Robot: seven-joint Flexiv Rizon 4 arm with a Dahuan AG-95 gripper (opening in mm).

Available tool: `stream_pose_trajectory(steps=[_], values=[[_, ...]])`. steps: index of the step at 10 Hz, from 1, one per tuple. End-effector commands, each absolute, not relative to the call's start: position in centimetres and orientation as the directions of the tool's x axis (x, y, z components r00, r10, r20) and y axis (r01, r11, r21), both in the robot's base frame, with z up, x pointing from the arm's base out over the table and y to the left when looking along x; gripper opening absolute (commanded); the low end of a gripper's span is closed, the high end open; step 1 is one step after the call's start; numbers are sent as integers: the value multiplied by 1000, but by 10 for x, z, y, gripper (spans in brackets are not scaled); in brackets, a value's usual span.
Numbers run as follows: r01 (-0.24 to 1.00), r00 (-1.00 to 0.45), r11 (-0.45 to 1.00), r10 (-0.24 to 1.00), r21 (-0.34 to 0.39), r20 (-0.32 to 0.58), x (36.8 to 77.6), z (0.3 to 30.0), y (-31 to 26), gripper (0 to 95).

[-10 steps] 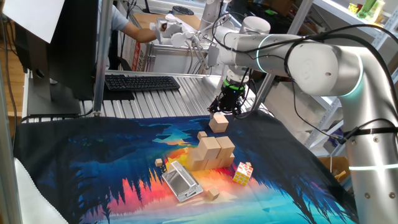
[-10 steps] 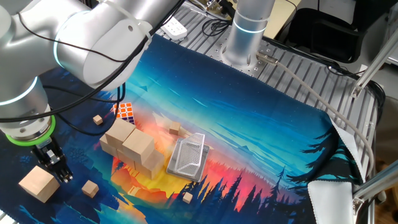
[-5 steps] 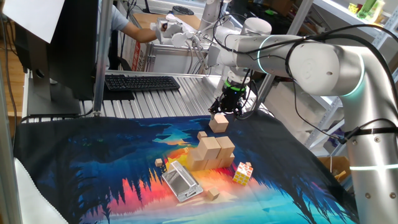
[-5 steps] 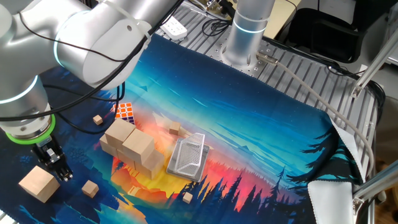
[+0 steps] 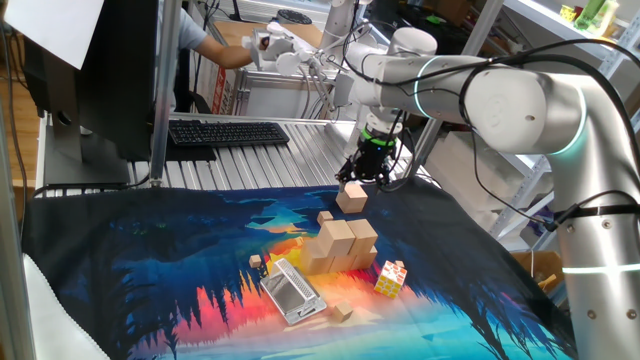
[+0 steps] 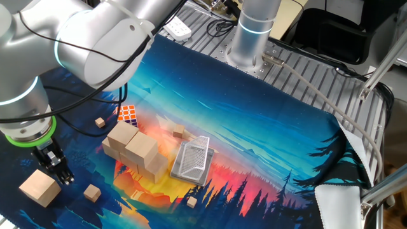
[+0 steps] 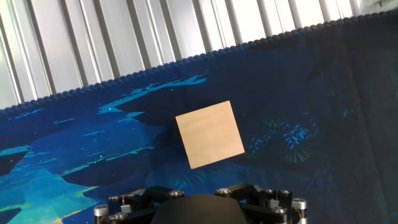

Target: Stack the blocks into a pyramid shape

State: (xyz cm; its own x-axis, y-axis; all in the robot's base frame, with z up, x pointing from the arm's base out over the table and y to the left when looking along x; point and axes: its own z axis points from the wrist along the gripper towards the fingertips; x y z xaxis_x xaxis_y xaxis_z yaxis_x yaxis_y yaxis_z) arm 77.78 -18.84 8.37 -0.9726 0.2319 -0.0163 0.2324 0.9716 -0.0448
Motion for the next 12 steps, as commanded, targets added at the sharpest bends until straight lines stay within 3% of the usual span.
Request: stream_pose_trajectory(steps=[1,12], values=[[231,-973,972,231,-46,-15,777,85,-189,950],[215,-976,975,213,-49,-35,777,94,-191,950]])
